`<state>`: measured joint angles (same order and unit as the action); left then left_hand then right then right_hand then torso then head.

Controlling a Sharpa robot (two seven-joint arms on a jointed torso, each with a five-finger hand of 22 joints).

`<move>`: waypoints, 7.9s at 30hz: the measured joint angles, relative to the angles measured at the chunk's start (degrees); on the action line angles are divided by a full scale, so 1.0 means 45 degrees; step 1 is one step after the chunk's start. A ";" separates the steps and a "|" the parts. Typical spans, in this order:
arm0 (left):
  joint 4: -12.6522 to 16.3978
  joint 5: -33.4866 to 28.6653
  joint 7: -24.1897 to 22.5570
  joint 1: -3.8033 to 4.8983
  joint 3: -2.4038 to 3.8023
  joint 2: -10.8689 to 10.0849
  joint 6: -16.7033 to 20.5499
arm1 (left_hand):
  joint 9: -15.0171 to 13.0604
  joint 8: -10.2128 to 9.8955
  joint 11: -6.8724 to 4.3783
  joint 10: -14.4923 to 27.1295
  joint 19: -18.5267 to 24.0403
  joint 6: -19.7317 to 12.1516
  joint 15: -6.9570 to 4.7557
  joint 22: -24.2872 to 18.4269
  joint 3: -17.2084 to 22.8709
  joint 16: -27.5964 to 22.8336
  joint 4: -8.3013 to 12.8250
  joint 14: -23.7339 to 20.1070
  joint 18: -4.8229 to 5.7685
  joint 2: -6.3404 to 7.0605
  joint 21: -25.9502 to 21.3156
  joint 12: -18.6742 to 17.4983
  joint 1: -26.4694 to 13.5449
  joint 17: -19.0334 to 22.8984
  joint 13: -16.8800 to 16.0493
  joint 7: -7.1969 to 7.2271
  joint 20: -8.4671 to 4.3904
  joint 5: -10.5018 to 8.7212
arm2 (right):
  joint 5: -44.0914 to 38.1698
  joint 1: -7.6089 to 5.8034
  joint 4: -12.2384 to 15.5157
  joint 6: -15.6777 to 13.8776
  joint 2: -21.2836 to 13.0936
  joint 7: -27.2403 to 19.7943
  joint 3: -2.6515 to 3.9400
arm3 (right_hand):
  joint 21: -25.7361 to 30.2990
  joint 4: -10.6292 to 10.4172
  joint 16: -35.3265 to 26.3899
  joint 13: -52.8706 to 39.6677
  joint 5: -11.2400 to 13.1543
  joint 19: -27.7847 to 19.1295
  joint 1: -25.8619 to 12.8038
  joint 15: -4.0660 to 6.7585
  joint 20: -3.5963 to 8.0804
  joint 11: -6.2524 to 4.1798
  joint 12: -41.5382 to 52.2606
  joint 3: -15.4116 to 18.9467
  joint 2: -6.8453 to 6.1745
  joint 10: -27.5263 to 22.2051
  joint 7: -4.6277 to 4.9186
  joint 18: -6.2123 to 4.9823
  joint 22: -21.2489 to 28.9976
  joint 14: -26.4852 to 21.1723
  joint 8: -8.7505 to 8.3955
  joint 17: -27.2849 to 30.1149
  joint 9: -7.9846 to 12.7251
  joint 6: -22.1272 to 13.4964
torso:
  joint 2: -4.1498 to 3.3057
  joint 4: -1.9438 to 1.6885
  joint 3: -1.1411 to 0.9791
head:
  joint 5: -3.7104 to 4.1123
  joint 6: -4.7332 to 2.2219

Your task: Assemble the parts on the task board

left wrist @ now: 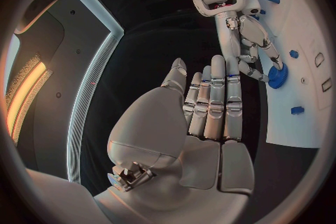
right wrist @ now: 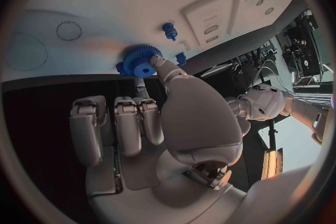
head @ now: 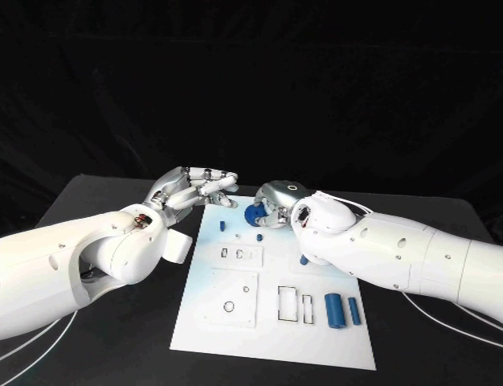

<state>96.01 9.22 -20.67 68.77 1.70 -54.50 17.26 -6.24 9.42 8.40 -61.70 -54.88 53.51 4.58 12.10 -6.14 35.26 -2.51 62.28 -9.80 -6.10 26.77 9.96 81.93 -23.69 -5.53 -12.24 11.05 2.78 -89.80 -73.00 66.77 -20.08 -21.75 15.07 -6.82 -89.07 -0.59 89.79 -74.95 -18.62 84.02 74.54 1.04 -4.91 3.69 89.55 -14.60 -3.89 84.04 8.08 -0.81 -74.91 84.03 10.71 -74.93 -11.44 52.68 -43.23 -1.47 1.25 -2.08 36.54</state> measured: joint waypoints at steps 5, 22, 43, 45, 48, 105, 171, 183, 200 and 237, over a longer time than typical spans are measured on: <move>0.0004 0.0000 0.0000 0.0001 0.0000 -0.0002 0.0000 | 0.0000 0.0000 0.0000 0.0000 0.0000 0.0000 0.0000 0.0000 0.0000 0.0000 0.0000 0.0000 0.0001 0.0000 0.0000 0.0000 0.0000 0.0000 0.0000 0.0000 0.0000 0.0000 | 0.0008 0.0062 -0.0096 -0.0002 0.0077 -0.0013 0.0010 | 0.0000 0.0002 0.0000 0.0001 0.0173 0.0000 -0.0158 0.0000 0.0000 0.0000 0.0000 -0.0065 -0.0157 0.0000 0.0095 0.0000 0.0001 0.0000 -0.0298 0.0001 0.0057 -0.0200 | 0.0002 0.0004 0.0000 | 0.0001 -0.0006; -0.0004 -0.0001 0.0005 0.0001 0.0000 -0.0006 -0.0001 | 0.0000 0.0000 0.0000 0.0000 0.0047 0.0000 0.0000 -0.0013 0.0000 0.0001 0.0000 0.0000 0.0002 0.0000 0.0000 0.0000 0.0000 0.0020 0.0000 0.0000 0.0047 0.0000 | 0.0125 0.0125 -0.0209 0.0033 0.0070 -0.0010 -0.0005 | 0.0000 -0.0418 0.0000 0.0003 0.1401 0.0000 -0.0718 -0.0001 0.0000 0.0000 -0.0199 0.0326 -0.0309 0.0000 0.0138 0.0001 0.0002 0.0000 -0.1465 0.0003 0.0356 -0.1363 | 0.0009 0.0015 -0.0007 | -0.0026 0.0011; -0.0060 -0.0002 0.0053 0.0001 0.0000 -0.0026 0.0002 | -0.0001 0.0000 0.0000 0.0000 0.0046 0.0000 0.0000 -0.0012 0.0034 -0.0050 0.0034 0.0001 0.0001 -0.0052 0.0000 0.0000 0.0052 0.0019 0.0000 0.0000 0.0046 0.0000 | 0.0628 0.0108 0.0177 0.0219 -0.0371 -0.0026 0.0008 | 0.0000 -0.0856 0.0000 0.0006 0.1181 0.0000 -0.1286 -0.0001 -0.0001 0.0000 -0.0199 0.0661 -0.0009 -0.0001 0.0179 0.0000 -0.0007 0.0000 -0.1403 0.0004 0.0209 -0.0851 | 0.0001 0.0018 -0.0012 | -0.0042 0.0100; -0.0063 -0.0002 0.0062 0.0001 0.0000 -0.0033 0.0003 | 0.0000 0.0000 0.0000 0.0000 0.0046 0.0000 0.0000 -0.0012 0.0034 -0.0050 0.0034 0.0001 0.0002 -0.0052 0.0000 0.0000 0.0052 0.0019 0.0000 0.0000 0.0046 0.0000 | 0.0655 0.0108 0.0209 0.0220 -0.0416 -0.0026 0.0009 | 0.0000 -0.0856 0.0000 0.0006 0.1181 0.0000 -0.1286 -0.0001 -0.0001 0.0000 -0.0199 0.0661 -0.0009 -0.0001 0.0194 0.0000 -0.0006 0.0000 -0.1403 0.0005 0.0197 -0.0816 | 0.0001 0.0018 -0.0011 | -0.0035 0.0116; -0.0063 -0.0002 0.0071 0.0001 0.0000 -0.0044 0.0004 | 0.0000 0.0000 0.0000 0.0000 0.0046 0.0000 0.0000 -0.0012 0.0034 -0.0050 0.0034 0.0000 0.0001 -0.0052 0.0000 0.0000 0.0052 0.0019 0.0000 0.0000 0.0046 0.0000 | 0.0688 0.0103 0.0268 0.0222 -0.0489 -0.0026 0.0013 | 0.0000 -0.0856 0.0000 0.0006 0.1181 0.0000 -0.1285 -0.0001 0.0000 0.0000 -0.0199 0.0661 -0.0009 0.0000 0.0181 0.0000 -0.0006 0.0000 -0.1401 0.0005 0.0178 -0.0758 | 0.0001 0.0020 -0.0010 | -0.0034 0.0137; -0.2896 -0.0073 0.0289 0.0010 0.0001 -0.0269 -0.1612 | 0.0399 -0.0573 0.0570 0.0938 0.0838 -0.0318 0.0823 -0.1638 0.0208 -0.5276 0.0808 -0.1317 -0.0021 -0.0204 -0.2133 -0.1112 0.0204 0.2629 0.0364 -0.0231 0.0794 0.0000 | 0.6310 0.0539 0.0666 0.0339 -0.5716 -0.5246 0.0040 | 0.2921 0.0222 -0.0433 0.0009 0.0808 -0.0317 0.0298 -0.0117 -0.0053 0.0068 -0.1908 -0.0025 -0.0217 -0.0934 0.0275 -0.0599 0.0333 0.0020 -0.1550 0.0001 0.0291 -0.0552 | 0.0359 0.0247 -0.0190 | 0.0575 0.0278; -0.2695 -0.0100 0.0511 0.0010 -0.0001 -0.0294 -0.1698 | 0.0432 -0.0623 0.0569 0.0936 0.0705 -0.0317 0.0820 -0.1684 0.0209 -0.5324 0.0807 -0.1135 -0.0005 -0.0203 -0.2177 -0.1112 0.0203 0.2681 0.0359 -0.0231 0.0752 0.0000 | 0.6130 0.0905 -0.0686 0.0516 -0.4485 -0.4874 0.0043 | 0.2312 0.0183 0.0001 0.0006 0.0758 -0.0040 0.0122 -0.0161 -0.0137 0.0048 -0.1610 0.0012 -0.0210 -0.0630 0.0184 -0.0600 -0.0003 -0.0025 -0.0760 -0.0003 -0.0013 0.0643 | 0.0347 0.0251 -0.0210 | 0.0468 0.0587; -0.2695 -0.0101 0.0552 0.0010 -0.0001 -0.0300 -0.1702 | 0.0431 -0.0623 0.0569 0.0936 0.0705 -0.0316 0.0815 -0.1685 0.0209 -0.5375 0.0807 -0.1130 -0.0006 -0.0203 -0.2177 -0.1112 0.0203 0.2692 0.0358 -0.0230 0.0752 0.0000 | 0.6116 0.0911 -0.0644 0.0201 -0.4489 -0.4886 0.0041 | 0.1788 0.0001 0.0001 0.0007 0.0688 0.0004 0.0037 0.0072 0.0051 -0.0332 -0.1263 -0.0169 0.0220 -0.0165 -0.0283 -0.0598 -0.0001 -0.0023 -0.0063 -0.0003 -0.0220 0.1514 | 0.0347 0.0251 -0.0211 | 0.0468 0.0599; -0.2697 -0.0103 0.0615 0.0010 -0.0001 -0.0324 -0.1738 | 0.0430 -0.0623 0.0568 0.0936 0.0705 -0.0316 0.0775 -0.1695 0.0209 -0.5375 0.0806 -0.1091 -0.0003 -0.0254 -0.2177 -0.1112 0.0151 0.2691 0.0358 -0.0231 0.0752 0.0000 | 0.6531 0.0579 0.1038 -0.0888 -0.4993 -0.4717 0.0088 | 0.1626 0.0077 0.0000 0.0008 0.0016 -0.0042 0.0125 0.0163 0.0187 -0.0364 -0.1183 -0.0522 0.0671 -0.0044 -0.0237 -0.0399 0.0001 -0.0023 0.0036 -0.0001 -0.0214 0.1265 | 0.0367 0.0253 -0.0201 | 0.0432 0.0627; -0.2266 -0.0105 0.0790 0.0010 -0.0004 -0.0116 -0.1857 | 0.0428 -0.0623 0.0568 0.0935 0.0706 -0.0316 0.0776 -0.1706 0.0209 -0.5375 0.0806 -0.1091 -0.0002 -0.0253 -0.2176 -0.1112 0.0152 0.2700 0.0358 -0.0231 0.0752 0.0000 | 0.2320 0.0658 0.3944 0.0259 -0.2509 -0.1112 -0.0272 | 0.1381 0.0043 0.0000 0.0009 0.0153 -0.0043 -0.0103 0.0162 0.0183 -0.0319 -0.1132 -0.0664 0.0743 0.0000 -0.0097 -0.0400 -0.0005 -0.0024 -0.0040 0.0003 -0.0231 0.0957 | 0.0338 0.0240 -0.0209 | -0.0321 0.0999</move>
<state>85.81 8.75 -17.11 68.82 1.68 -55.03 8.90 -4.31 6.62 10.96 -57.49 -51.71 52.09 8.07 4.43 -5.20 11.07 1.12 57.37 -9.81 -7.24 16.98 4.95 82.62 -11.54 -3.92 -13.28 14.43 2.78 -79.36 -70.04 84.52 -18.92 -33.04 10.07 -8.04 -82.86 -0.39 89.79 -74.90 -17.92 83.83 74.08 1.76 -4.08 2.26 84.46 -17.59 -0.54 84.04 7.64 -2.61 -74.93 83.92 10.53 -74.91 -12.48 56.99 -41.70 -0.39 0.31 -3.53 41.03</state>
